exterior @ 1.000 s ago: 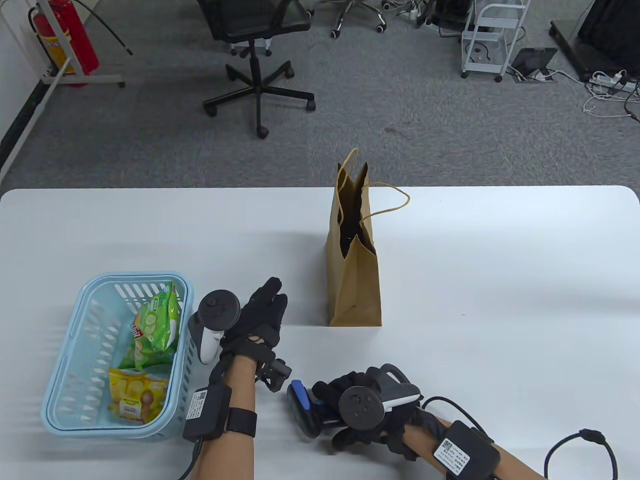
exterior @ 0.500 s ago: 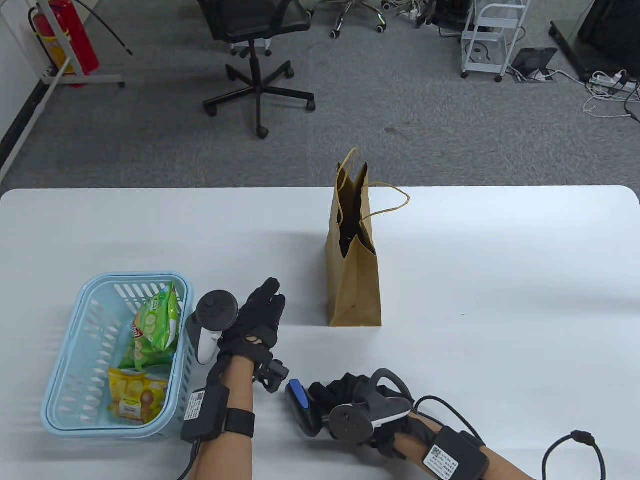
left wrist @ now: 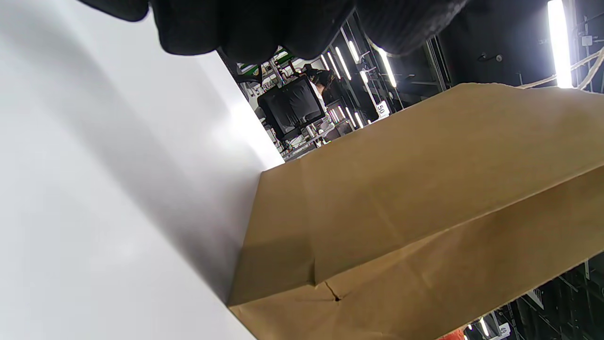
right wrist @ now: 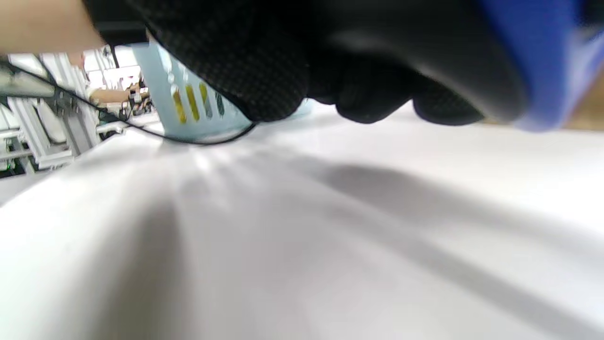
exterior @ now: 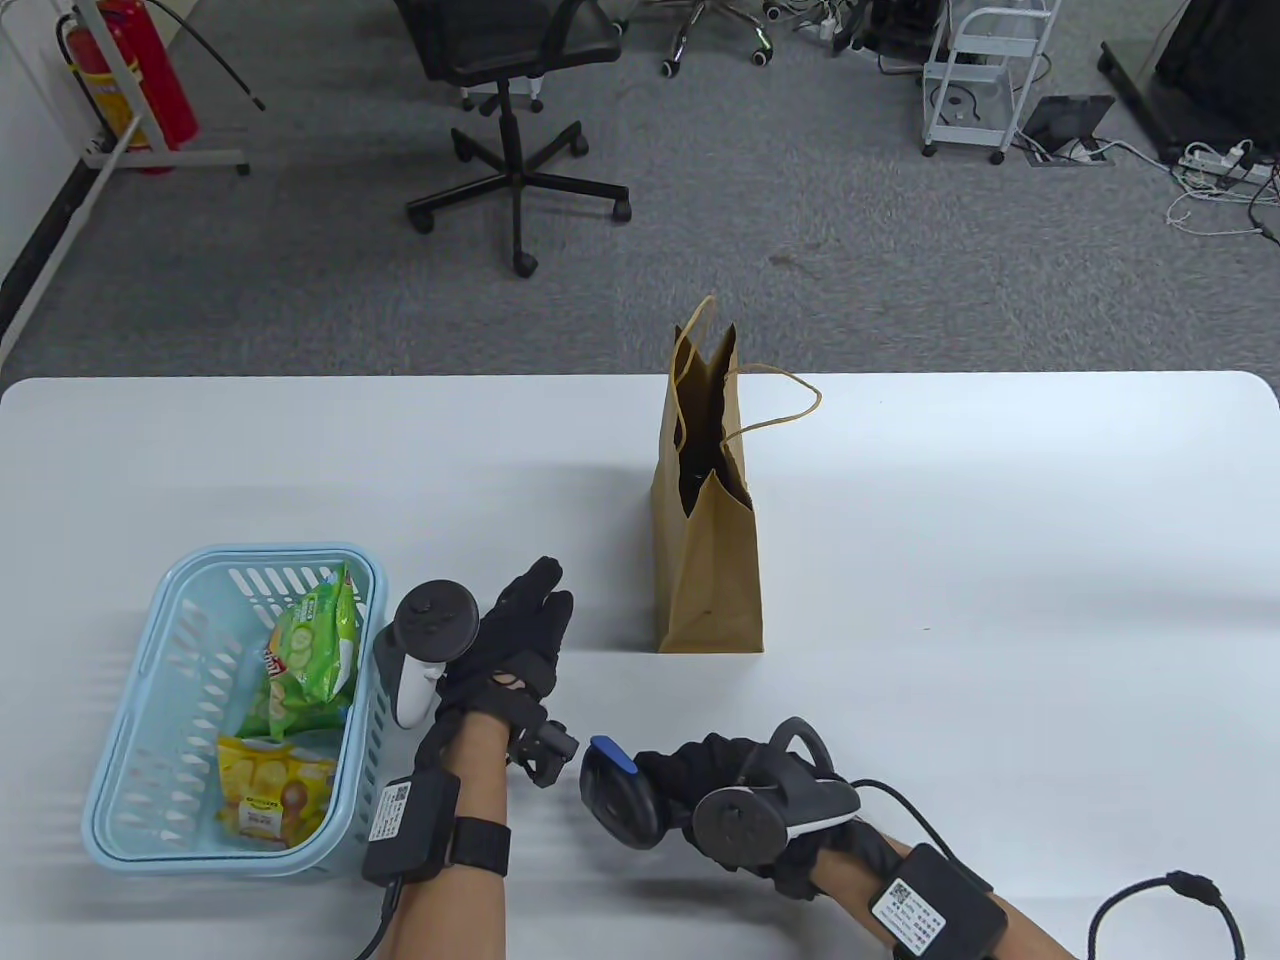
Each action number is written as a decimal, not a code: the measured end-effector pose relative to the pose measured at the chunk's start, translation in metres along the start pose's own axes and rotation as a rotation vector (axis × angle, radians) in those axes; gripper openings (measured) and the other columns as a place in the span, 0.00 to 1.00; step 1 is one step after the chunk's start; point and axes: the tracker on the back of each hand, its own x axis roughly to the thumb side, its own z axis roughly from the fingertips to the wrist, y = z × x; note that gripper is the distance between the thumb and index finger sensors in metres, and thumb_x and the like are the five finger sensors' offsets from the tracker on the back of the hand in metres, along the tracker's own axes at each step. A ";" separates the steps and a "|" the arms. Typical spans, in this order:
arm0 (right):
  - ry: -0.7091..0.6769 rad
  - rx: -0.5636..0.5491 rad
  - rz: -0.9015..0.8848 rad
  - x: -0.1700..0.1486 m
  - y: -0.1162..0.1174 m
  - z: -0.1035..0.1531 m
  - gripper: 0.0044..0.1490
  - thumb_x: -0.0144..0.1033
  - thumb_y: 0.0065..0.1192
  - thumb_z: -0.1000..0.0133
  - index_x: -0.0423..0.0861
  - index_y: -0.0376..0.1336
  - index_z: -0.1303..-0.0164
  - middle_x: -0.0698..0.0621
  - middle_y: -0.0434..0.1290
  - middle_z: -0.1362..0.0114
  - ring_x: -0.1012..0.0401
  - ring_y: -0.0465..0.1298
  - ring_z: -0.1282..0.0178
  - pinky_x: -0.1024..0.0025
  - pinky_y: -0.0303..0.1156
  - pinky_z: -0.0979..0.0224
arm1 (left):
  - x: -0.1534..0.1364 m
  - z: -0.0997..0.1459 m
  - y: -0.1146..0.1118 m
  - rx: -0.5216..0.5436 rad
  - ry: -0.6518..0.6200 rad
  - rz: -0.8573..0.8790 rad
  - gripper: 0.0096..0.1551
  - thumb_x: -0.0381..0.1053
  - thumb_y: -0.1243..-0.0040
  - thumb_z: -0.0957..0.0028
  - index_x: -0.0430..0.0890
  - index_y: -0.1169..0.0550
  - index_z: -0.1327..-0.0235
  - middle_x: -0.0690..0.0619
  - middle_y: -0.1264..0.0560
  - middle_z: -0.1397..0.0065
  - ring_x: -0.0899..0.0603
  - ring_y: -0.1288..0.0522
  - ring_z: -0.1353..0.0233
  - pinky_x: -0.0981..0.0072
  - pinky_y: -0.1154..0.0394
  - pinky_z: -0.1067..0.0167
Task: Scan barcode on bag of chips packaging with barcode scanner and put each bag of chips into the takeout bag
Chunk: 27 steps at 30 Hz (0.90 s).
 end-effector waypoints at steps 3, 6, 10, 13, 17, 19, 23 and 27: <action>0.030 -0.086 -0.030 -0.010 -0.022 0.009 0.43 0.32 0.76 0.46 0.38 0.58 0.22 0.43 0.76 0.37 0.50 0.85 0.45 0.47 0.83 0.40 | 0.000 0.000 -0.001 -0.003 -0.001 -0.003 0.41 0.54 0.51 0.38 0.32 0.36 0.17 0.28 0.41 0.20 0.17 0.41 0.25 0.21 0.44 0.37; 0.066 -0.195 -0.085 -0.025 -0.045 0.020 0.42 0.32 0.76 0.46 0.39 0.59 0.23 0.44 0.77 0.38 0.52 0.86 0.46 0.49 0.84 0.42 | 0.000 0.000 -0.002 -0.008 -0.002 -0.008 0.41 0.54 0.51 0.38 0.33 0.36 0.17 0.28 0.41 0.20 0.17 0.41 0.25 0.21 0.44 0.37; 0.123 -0.331 -0.174 -0.049 -0.074 0.039 0.41 0.33 0.76 0.46 0.39 0.60 0.23 0.44 0.77 0.39 0.54 0.87 0.50 0.51 0.85 0.44 | 0.001 0.000 -0.003 -0.014 -0.005 -0.016 0.41 0.54 0.51 0.38 0.32 0.36 0.17 0.28 0.41 0.20 0.17 0.41 0.25 0.21 0.44 0.37; 0.130 -0.428 -0.277 -0.071 -0.095 0.059 0.40 0.35 0.75 0.45 0.41 0.61 0.24 0.45 0.78 0.40 0.55 0.87 0.52 0.53 0.85 0.44 | 0.001 0.000 -0.003 -0.018 -0.004 -0.022 0.41 0.54 0.51 0.38 0.32 0.36 0.17 0.28 0.40 0.20 0.17 0.41 0.25 0.21 0.44 0.37; 0.154 -0.569 -0.453 -0.102 -0.115 0.086 0.38 0.38 0.75 0.44 0.42 0.62 0.25 0.46 0.79 0.42 0.57 0.87 0.53 0.54 0.86 0.46 | 0.001 0.000 -0.005 -0.028 -0.008 -0.034 0.41 0.54 0.51 0.38 0.32 0.36 0.17 0.28 0.40 0.20 0.17 0.41 0.25 0.21 0.44 0.37; 0.168 -0.638 -0.566 -0.119 -0.118 0.100 0.37 0.40 0.74 0.42 0.42 0.63 0.25 0.46 0.79 0.42 0.56 0.87 0.54 0.54 0.86 0.46 | 0.002 0.000 -0.007 -0.036 -0.010 -0.042 0.41 0.54 0.51 0.38 0.33 0.36 0.17 0.28 0.40 0.20 0.17 0.41 0.25 0.21 0.44 0.37; 0.306 -0.794 -0.655 -0.154 -0.117 0.130 0.37 0.40 0.73 0.42 0.42 0.62 0.24 0.45 0.79 0.42 0.56 0.87 0.54 0.54 0.85 0.46 | 0.006 -0.002 -0.013 -0.063 -0.015 -0.076 0.41 0.55 0.51 0.38 0.33 0.36 0.17 0.28 0.40 0.20 0.17 0.41 0.25 0.21 0.44 0.37; 0.462 -0.826 -0.669 -0.182 -0.101 0.150 0.37 0.40 0.73 0.42 0.41 0.62 0.24 0.45 0.79 0.42 0.56 0.87 0.54 0.54 0.85 0.46 | 0.017 -0.003 -0.020 -0.099 -0.046 -0.076 0.41 0.55 0.52 0.38 0.33 0.36 0.17 0.28 0.41 0.20 0.17 0.42 0.25 0.21 0.44 0.37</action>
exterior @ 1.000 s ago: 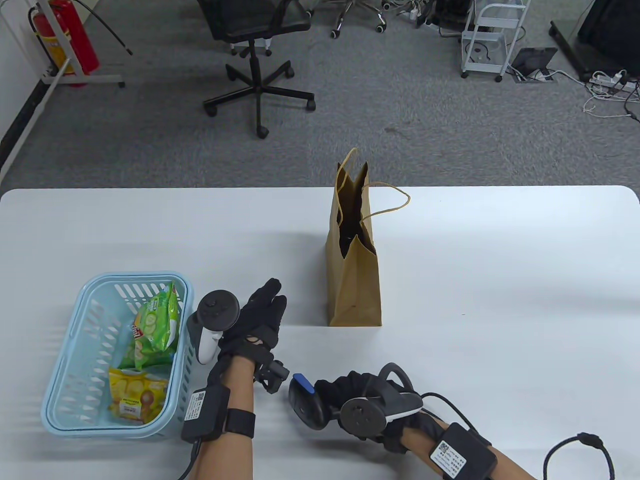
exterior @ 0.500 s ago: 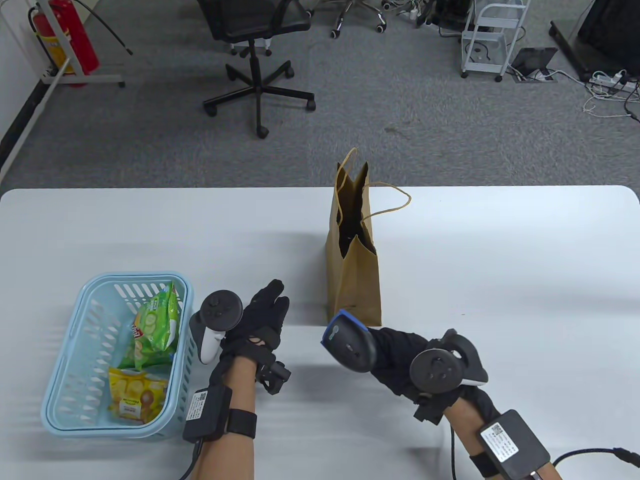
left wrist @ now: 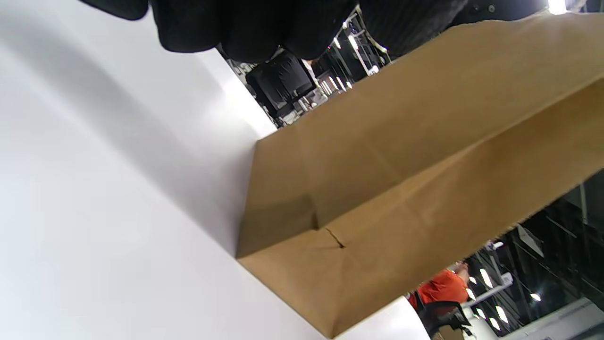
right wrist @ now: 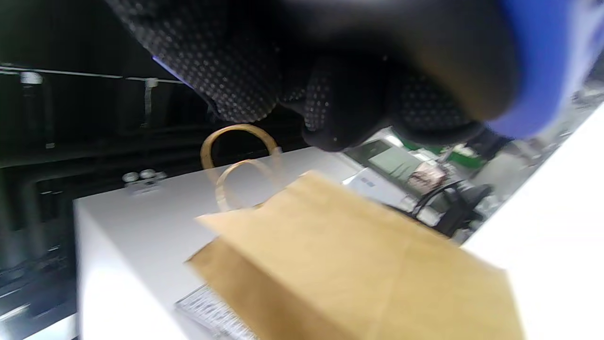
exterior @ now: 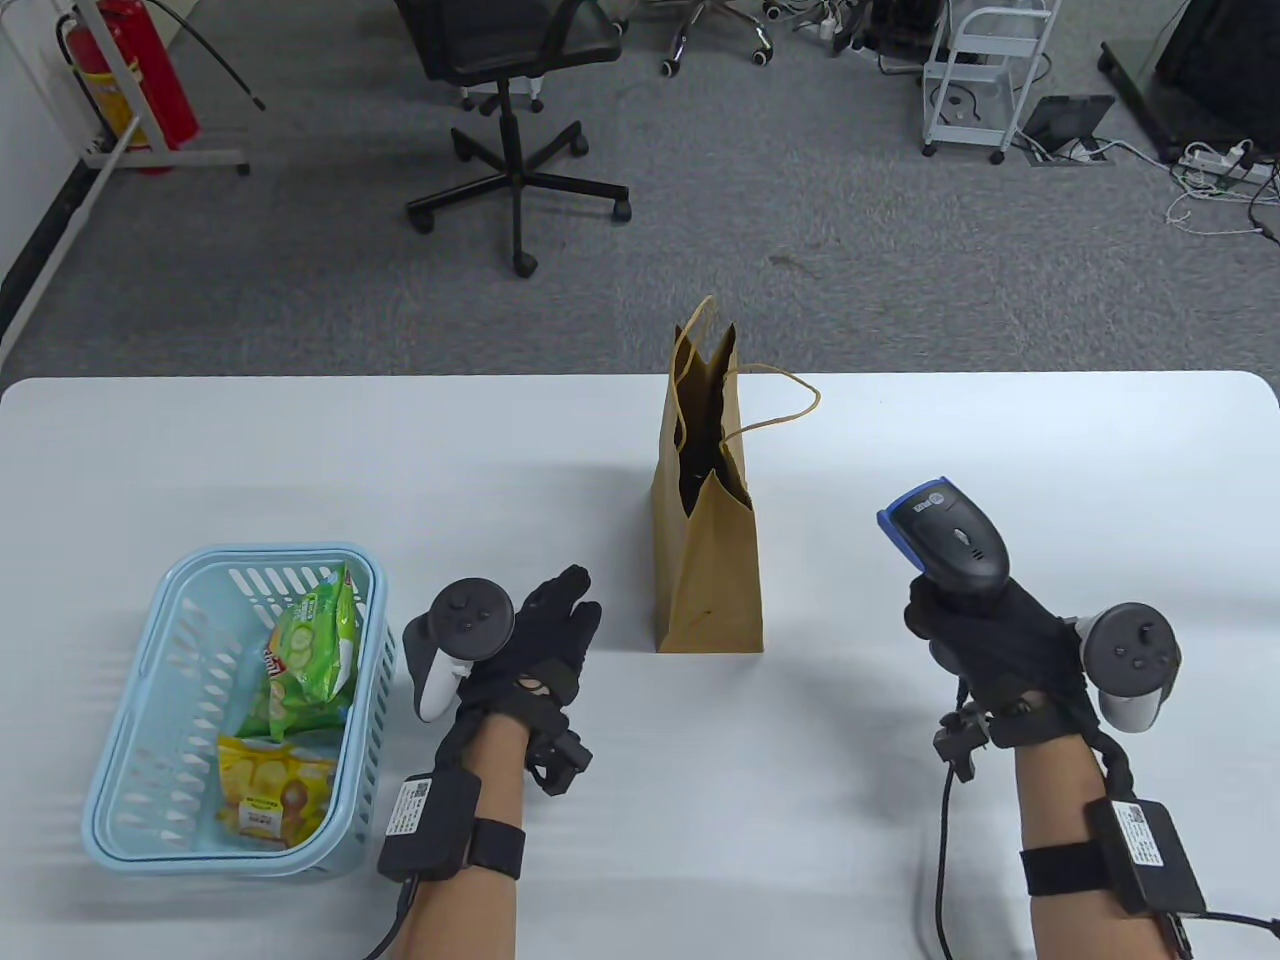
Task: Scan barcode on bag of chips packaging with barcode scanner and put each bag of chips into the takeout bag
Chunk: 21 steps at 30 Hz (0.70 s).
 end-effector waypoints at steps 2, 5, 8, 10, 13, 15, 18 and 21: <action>0.043 -0.014 -0.002 -0.011 -0.003 0.001 0.37 0.40 0.73 0.41 0.41 0.63 0.24 0.45 0.79 0.42 0.56 0.87 0.54 0.54 0.85 0.47 | 0.015 0.002 -0.003 0.055 -0.029 0.084 0.41 0.55 0.52 0.37 0.32 0.36 0.17 0.28 0.41 0.20 0.17 0.41 0.25 0.21 0.44 0.37; 0.076 -0.029 0.014 -0.019 -0.003 0.001 0.37 0.40 0.73 0.41 0.40 0.63 0.24 0.45 0.79 0.42 0.56 0.87 0.54 0.54 0.85 0.47 | 0.051 0.000 -0.003 0.069 -0.087 0.050 0.40 0.54 0.51 0.38 0.33 0.36 0.17 0.28 0.40 0.20 0.17 0.41 0.26 0.22 0.43 0.37; 0.088 -0.017 0.050 -0.022 -0.001 0.002 0.37 0.40 0.73 0.41 0.40 0.62 0.24 0.45 0.79 0.42 0.56 0.87 0.54 0.54 0.85 0.47 | 0.084 -0.001 0.009 0.073 -0.105 -0.021 0.41 0.54 0.51 0.38 0.33 0.38 0.17 0.29 0.42 0.19 0.17 0.42 0.25 0.22 0.43 0.37; 0.087 -0.007 0.071 -0.021 -0.001 0.003 0.37 0.40 0.73 0.41 0.40 0.62 0.24 0.45 0.79 0.42 0.56 0.87 0.54 0.53 0.85 0.46 | 0.109 0.003 0.029 0.122 -0.111 -0.044 0.41 0.54 0.51 0.37 0.33 0.38 0.17 0.28 0.42 0.19 0.17 0.43 0.24 0.22 0.44 0.37; 0.091 -0.004 0.058 -0.021 0.000 0.002 0.37 0.40 0.73 0.41 0.40 0.62 0.24 0.45 0.79 0.42 0.55 0.87 0.53 0.53 0.85 0.46 | 0.141 0.018 0.067 0.197 -0.110 -0.065 0.41 0.54 0.50 0.38 0.33 0.38 0.16 0.28 0.42 0.19 0.17 0.43 0.24 0.22 0.44 0.36; 0.096 0.009 0.067 -0.022 0.002 0.003 0.38 0.40 0.73 0.41 0.39 0.62 0.24 0.44 0.79 0.42 0.55 0.87 0.53 0.53 0.85 0.46 | 0.156 0.031 0.096 0.237 -0.078 -0.123 0.41 0.54 0.49 0.37 0.33 0.38 0.16 0.28 0.42 0.18 0.17 0.42 0.24 0.22 0.43 0.36; 0.104 0.037 0.122 -0.024 0.007 0.004 0.38 0.40 0.73 0.41 0.39 0.62 0.24 0.44 0.79 0.42 0.55 0.87 0.53 0.53 0.85 0.46 | 0.159 0.050 0.138 0.255 0.005 -0.148 0.42 0.55 0.48 0.37 0.34 0.39 0.15 0.29 0.44 0.17 0.17 0.44 0.23 0.22 0.44 0.35; 0.119 0.052 0.128 -0.027 0.010 0.004 0.38 0.40 0.73 0.41 0.39 0.62 0.24 0.44 0.79 0.42 0.54 0.87 0.53 0.52 0.85 0.46 | 0.138 0.069 0.176 0.284 0.162 -0.200 0.43 0.55 0.47 0.37 0.35 0.41 0.14 0.28 0.46 0.17 0.16 0.46 0.23 0.21 0.45 0.35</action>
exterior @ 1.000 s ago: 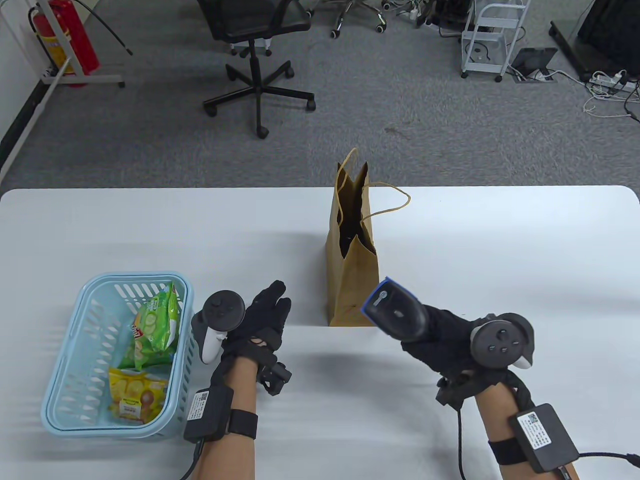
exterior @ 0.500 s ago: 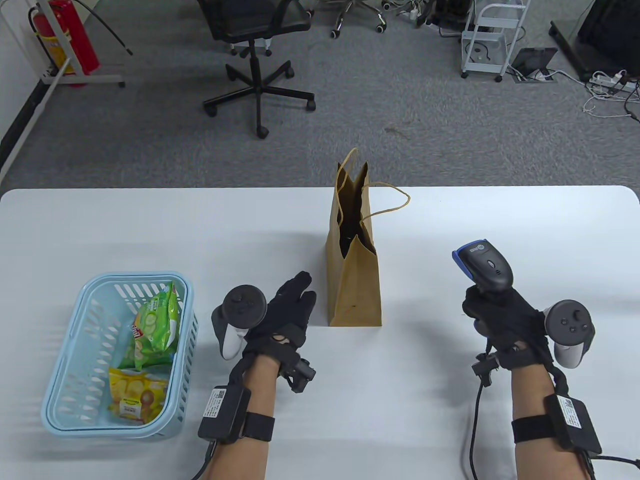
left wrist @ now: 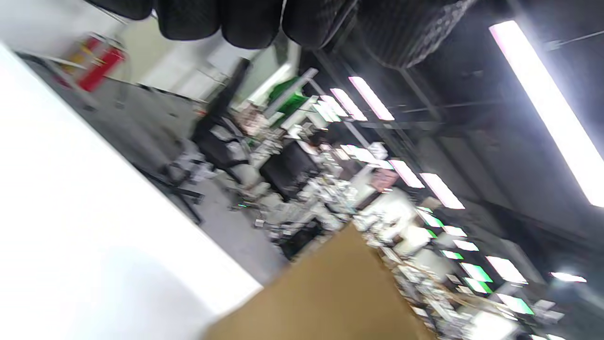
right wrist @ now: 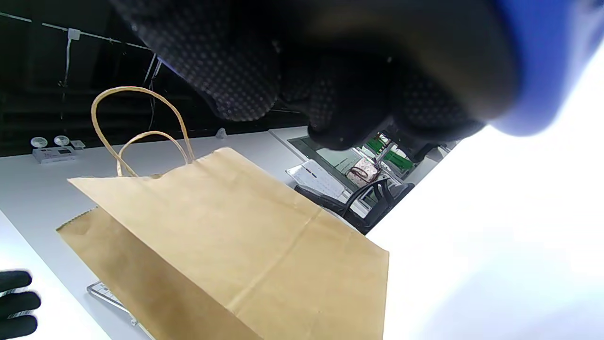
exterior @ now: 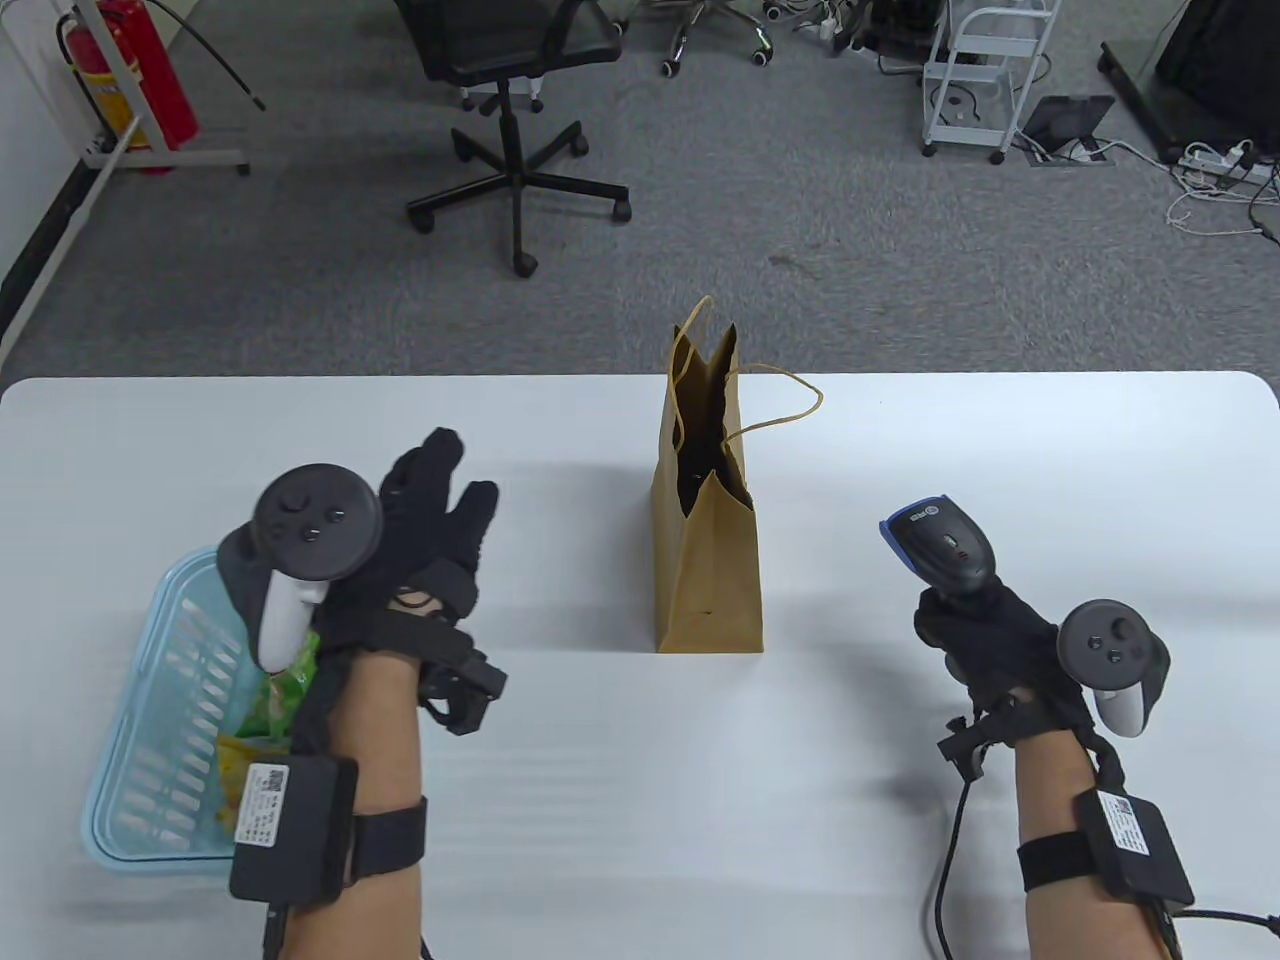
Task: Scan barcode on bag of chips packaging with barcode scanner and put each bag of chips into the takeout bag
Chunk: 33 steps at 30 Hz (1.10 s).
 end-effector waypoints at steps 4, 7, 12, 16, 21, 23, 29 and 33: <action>0.007 0.013 0.005 -0.001 0.001 0.000 0.38 0.40 0.73 0.41 0.39 0.62 0.24 0.44 0.78 0.42 0.54 0.87 0.53 0.52 0.84 0.46 | -0.058 -0.001 0.017 -0.012 0.246 -0.220 0.45 0.56 0.46 0.38 0.36 0.43 0.13 0.29 0.48 0.16 0.16 0.48 0.22 0.20 0.46 0.34; 0.015 0.019 0.003 -0.002 0.003 0.000 0.38 0.40 0.72 0.41 0.39 0.62 0.24 0.43 0.78 0.41 0.54 0.86 0.52 0.52 0.84 0.46 | -0.107 -0.006 0.009 -0.137 0.356 -0.156 0.48 0.57 0.46 0.37 0.36 0.47 0.12 0.28 0.52 0.15 0.15 0.49 0.22 0.20 0.47 0.34; 0.042 0.030 0.015 -0.009 0.004 -0.001 0.38 0.41 0.72 0.41 0.38 0.62 0.24 0.43 0.78 0.41 0.54 0.86 0.52 0.51 0.84 0.46 | -0.152 -0.017 -0.006 -0.339 0.479 -0.123 0.51 0.60 0.48 0.37 0.38 0.54 0.12 0.29 0.56 0.15 0.15 0.52 0.21 0.20 0.48 0.33; 0.064 0.036 0.022 -0.014 0.004 -0.001 0.39 0.41 0.72 0.41 0.38 0.61 0.24 0.43 0.78 0.41 0.53 0.86 0.52 0.51 0.84 0.46 | -0.160 -0.024 -0.012 -0.402 0.511 -0.123 0.51 0.60 0.47 0.37 0.41 0.54 0.11 0.30 0.54 0.14 0.15 0.50 0.21 0.20 0.46 0.33; 0.072 0.051 0.045 -0.016 0.005 0.000 0.39 0.41 0.72 0.41 0.37 0.61 0.23 0.43 0.78 0.41 0.53 0.86 0.52 0.50 0.84 0.46 | -0.168 -0.031 -0.016 -0.416 0.564 -0.163 0.54 0.63 0.46 0.39 0.41 0.55 0.12 0.31 0.56 0.14 0.15 0.50 0.21 0.20 0.44 0.33; 0.073 0.054 0.048 -0.016 0.005 0.000 0.39 0.41 0.72 0.41 0.37 0.61 0.23 0.43 0.78 0.41 0.53 0.86 0.52 0.50 0.84 0.46 | -0.170 -0.032 -0.016 -0.423 0.574 -0.164 0.56 0.63 0.43 0.39 0.41 0.56 0.12 0.32 0.56 0.14 0.15 0.50 0.20 0.20 0.43 0.33; 0.073 0.059 0.056 -0.017 0.006 0.000 0.39 0.41 0.72 0.41 0.37 0.61 0.23 0.42 0.78 0.41 0.53 0.86 0.52 0.50 0.84 0.45 | -0.175 -0.034 -0.018 -0.417 0.626 -0.234 0.60 0.58 0.37 0.41 0.41 0.60 0.14 0.34 0.57 0.14 0.17 0.48 0.20 0.20 0.41 0.33; 0.078 0.067 0.069 -0.017 0.008 -0.001 0.39 0.41 0.72 0.41 0.37 0.61 0.23 0.42 0.78 0.41 0.52 0.86 0.52 0.50 0.83 0.45 | -0.179 -0.035 -0.020 -0.394 0.670 -0.291 0.57 0.52 0.38 0.40 0.41 0.60 0.15 0.35 0.56 0.14 0.18 0.43 0.21 0.25 0.36 0.32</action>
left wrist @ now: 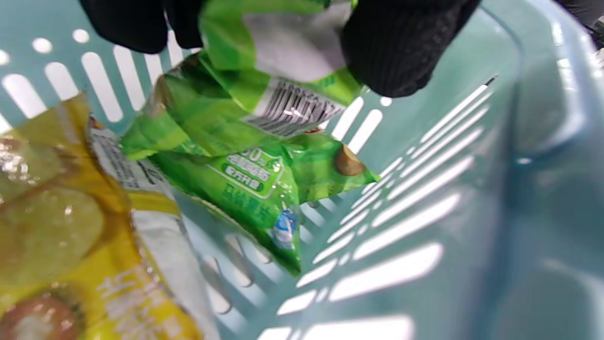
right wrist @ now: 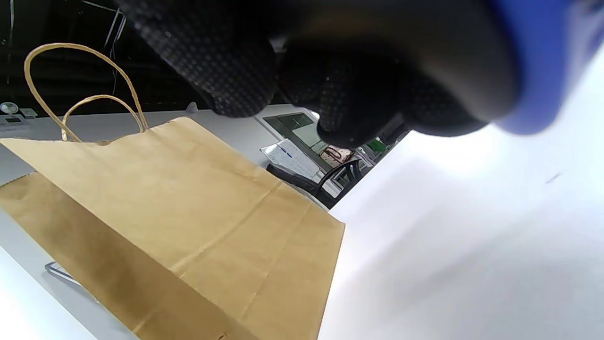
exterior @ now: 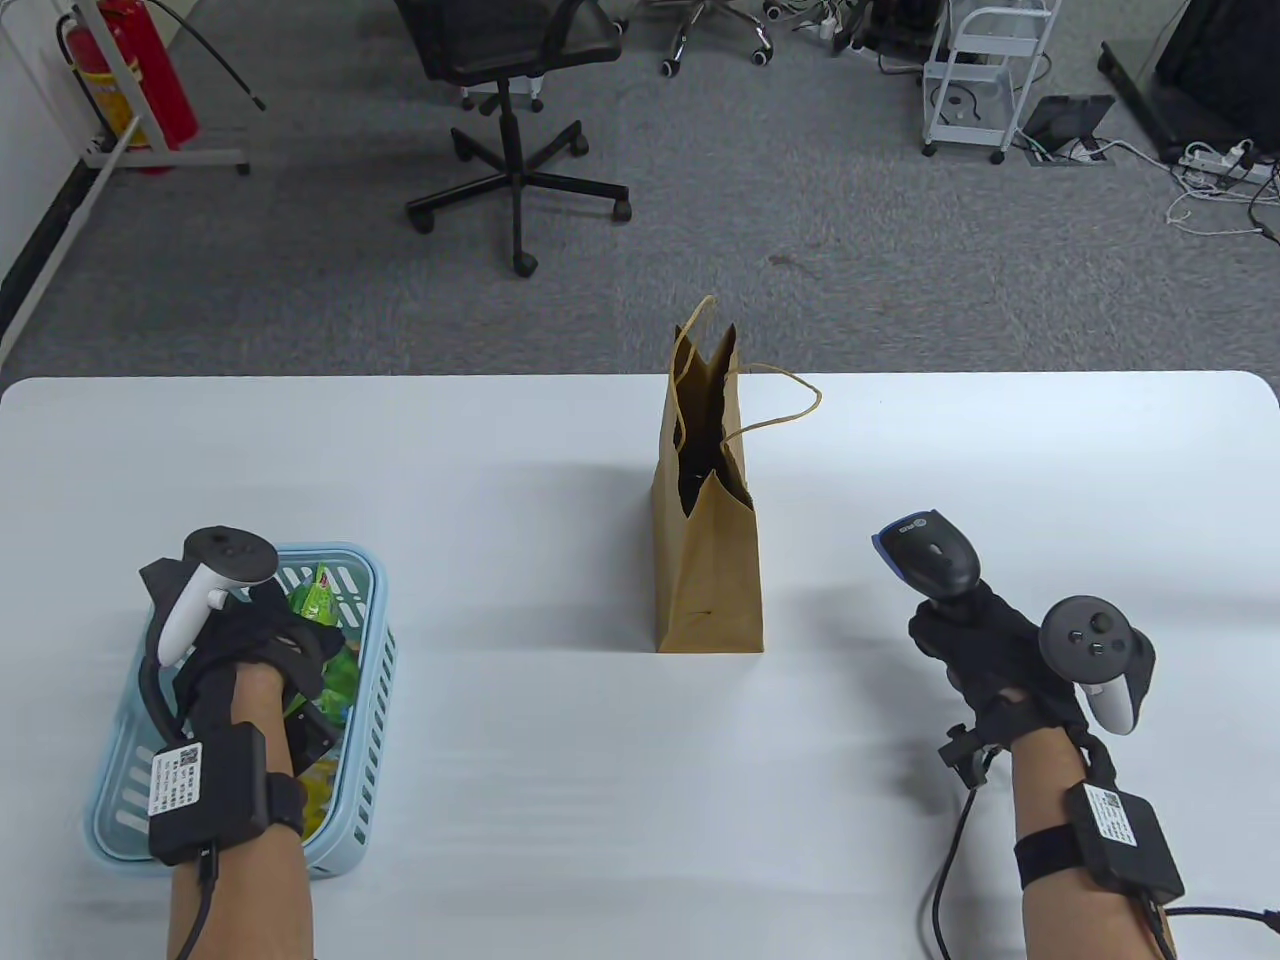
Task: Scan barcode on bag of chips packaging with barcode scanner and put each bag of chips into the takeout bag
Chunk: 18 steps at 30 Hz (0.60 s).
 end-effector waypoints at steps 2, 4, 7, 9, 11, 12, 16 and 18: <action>0.000 0.002 0.003 0.000 0.001 0.000 0.39 0.41 0.72 0.41 0.37 0.61 0.23 0.42 0.78 0.41 0.52 0.86 0.51 0.50 0.83 0.45 | -0.002 -0.001 0.001 0.016 0.016 0.000 0.55 0.51 0.40 0.39 0.41 0.60 0.15 0.36 0.54 0.14 0.19 0.41 0.21 0.27 0.34 0.32; 0.000 0.004 0.003 0.000 0.001 0.000 0.40 0.41 0.72 0.41 0.37 0.61 0.23 0.42 0.78 0.41 0.52 0.86 0.51 0.50 0.83 0.45 | -0.003 -0.001 0.003 0.036 0.026 0.007 0.52 0.50 0.41 0.39 0.42 0.58 0.14 0.36 0.51 0.15 0.21 0.38 0.23 0.30 0.33 0.32; -0.001 0.005 0.003 0.000 0.001 0.000 0.39 0.41 0.72 0.41 0.37 0.61 0.23 0.42 0.78 0.41 0.52 0.86 0.51 0.50 0.83 0.45 | -0.008 0.003 0.009 0.104 0.044 0.023 0.48 0.50 0.42 0.39 0.44 0.52 0.13 0.37 0.45 0.16 0.25 0.32 0.27 0.33 0.30 0.33; -0.002 0.004 0.000 0.000 0.001 -0.001 0.39 0.41 0.72 0.41 0.37 0.61 0.23 0.42 0.78 0.41 0.52 0.86 0.51 0.50 0.83 0.45 | -0.012 0.008 0.014 0.153 0.049 0.049 0.44 0.49 0.42 0.39 0.44 0.47 0.13 0.39 0.41 0.17 0.27 0.29 0.29 0.35 0.29 0.34; -0.005 0.003 -0.002 0.000 0.001 -0.001 0.39 0.41 0.72 0.41 0.37 0.61 0.23 0.42 0.78 0.41 0.52 0.86 0.51 0.50 0.83 0.45 | -0.015 0.013 0.017 0.194 0.043 0.072 0.42 0.49 0.42 0.39 0.45 0.44 0.13 0.39 0.38 0.19 0.27 0.27 0.31 0.36 0.28 0.35; -0.008 0.001 -0.006 0.001 0.001 -0.001 0.39 0.41 0.72 0.41 0.37 0.61 0.23 0.42 0.78 0.40 0.52 0.86 0.51 0.50 0.83 0.45 | -0.017 0.016 0.019 0.217 0.030 0.096 0.41 0.49 0.43 0.39 0.45 0.42 0.14 0.39 0.37 0.19 0.28 0.27 0.32 0.36 0.28 0.35; -0.033 -0.012 -0.032 0.006 -0.001 -0.001 0.39 0.41 0.72 0.40 0.37 0.61 0.23 0.42 0.78 0.40 0.52 0.86 0.51 0.50 0.83 0.45 | -0.024 0.036 0.030 0.310 -0.034 0.192 0.37 0.49 0.43 0.40 0.46 0.37 0.16 0.41 0.32 0.21 0.28 0.24 0.35 0.37 0.26 0.38; -0.055 -0.023 -0.052 0.011 -0.002 -0.001 0.39 0.41 0.72 0.41 0.37 0.61 0.23 0.43 0.78 0.40 0.52 0.86 0.51 0.50 0.83 0.44 | -0.029 0.049 0.037 0.383 -0.058 0.234 0.35 0.50 0.42 0.40 0.44 0.33 0.18 0.41 0.28 0.23 0.31 0.20 0.36 0.41 0.22 0.40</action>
